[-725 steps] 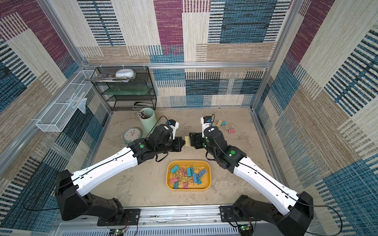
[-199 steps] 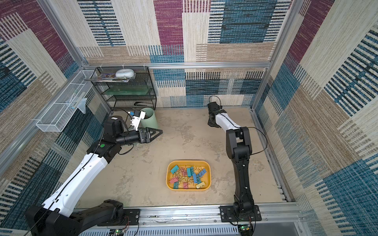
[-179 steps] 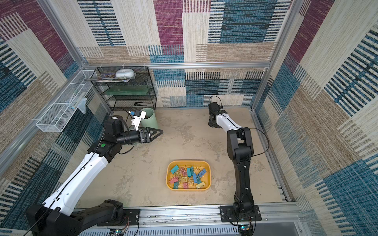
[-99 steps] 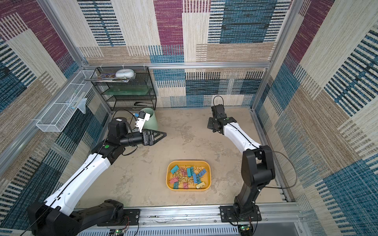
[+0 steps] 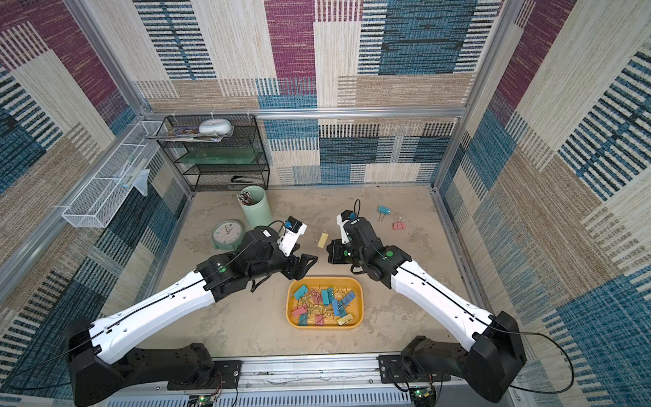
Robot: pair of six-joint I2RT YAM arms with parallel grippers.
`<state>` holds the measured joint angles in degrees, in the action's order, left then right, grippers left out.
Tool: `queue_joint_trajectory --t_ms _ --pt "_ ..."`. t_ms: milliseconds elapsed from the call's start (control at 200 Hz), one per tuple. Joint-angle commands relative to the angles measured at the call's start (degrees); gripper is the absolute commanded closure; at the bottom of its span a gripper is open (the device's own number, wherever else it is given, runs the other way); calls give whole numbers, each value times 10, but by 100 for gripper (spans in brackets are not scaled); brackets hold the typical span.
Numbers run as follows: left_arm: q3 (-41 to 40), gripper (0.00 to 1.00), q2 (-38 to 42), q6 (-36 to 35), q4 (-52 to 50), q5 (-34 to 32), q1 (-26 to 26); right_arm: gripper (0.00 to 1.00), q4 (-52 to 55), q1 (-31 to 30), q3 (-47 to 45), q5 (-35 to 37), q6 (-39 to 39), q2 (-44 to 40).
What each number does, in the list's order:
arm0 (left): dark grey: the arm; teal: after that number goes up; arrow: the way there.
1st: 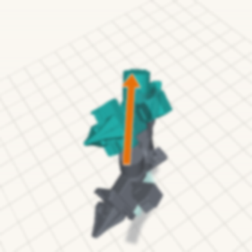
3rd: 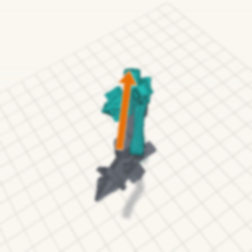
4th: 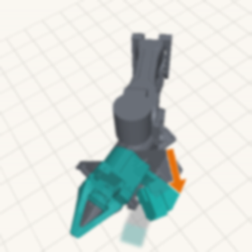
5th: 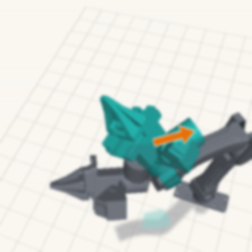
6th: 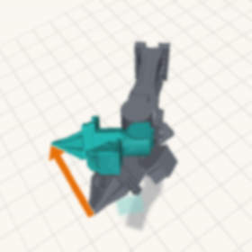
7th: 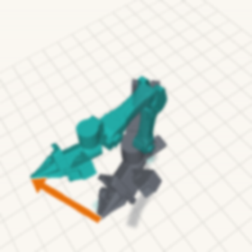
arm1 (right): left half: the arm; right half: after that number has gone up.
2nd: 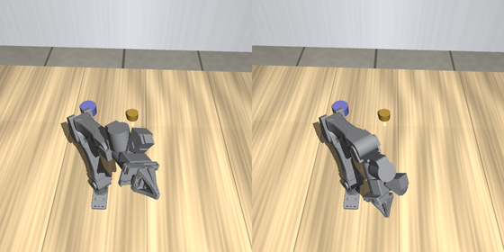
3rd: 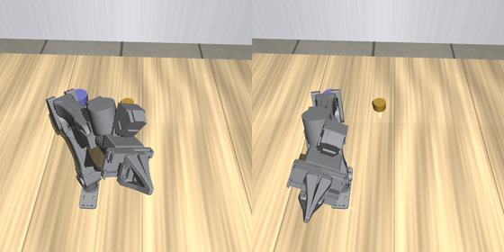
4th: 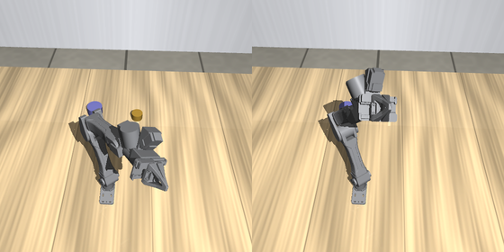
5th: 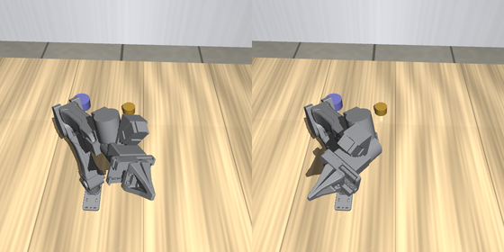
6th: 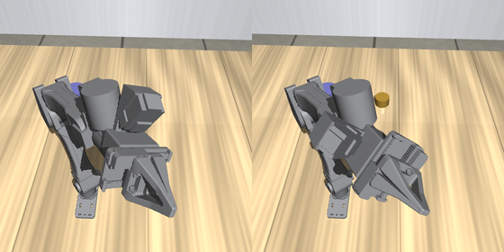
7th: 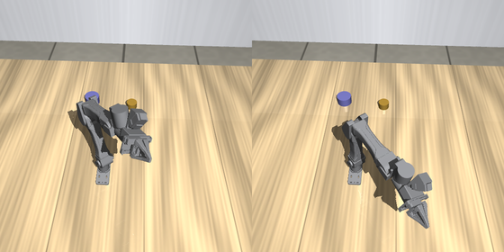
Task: Put the binder clips in the storage box
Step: Pick up the binder clip at the center of the board.
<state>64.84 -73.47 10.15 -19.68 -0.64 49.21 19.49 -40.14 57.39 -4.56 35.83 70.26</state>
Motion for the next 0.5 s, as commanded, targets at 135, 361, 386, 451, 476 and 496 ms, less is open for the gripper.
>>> queue_joint_trajectory --t_ms 135,361,386,451,476,496 --pt "40 60 -52 -7 -36 -113 5 100 -8 -44 -3 26 43 -13" --pt "46 100 -59 12 -48 -100 7 100 -10 -49 3 30 44 -13" --pt "45 100 -58 13 -48 -94 6 100 -12 -49 4 28 44 -12" --pt "40 100 -52 21 -44 -82 7 99 -20 -50 3 26 43 -13" --pt "39 100 -50 26 -43 -76 6 93 -23 -50 2 29 45 -16" --pt "36 100 -48 29 -43 -70 7 84 -25 -49 1 35 53 -18"
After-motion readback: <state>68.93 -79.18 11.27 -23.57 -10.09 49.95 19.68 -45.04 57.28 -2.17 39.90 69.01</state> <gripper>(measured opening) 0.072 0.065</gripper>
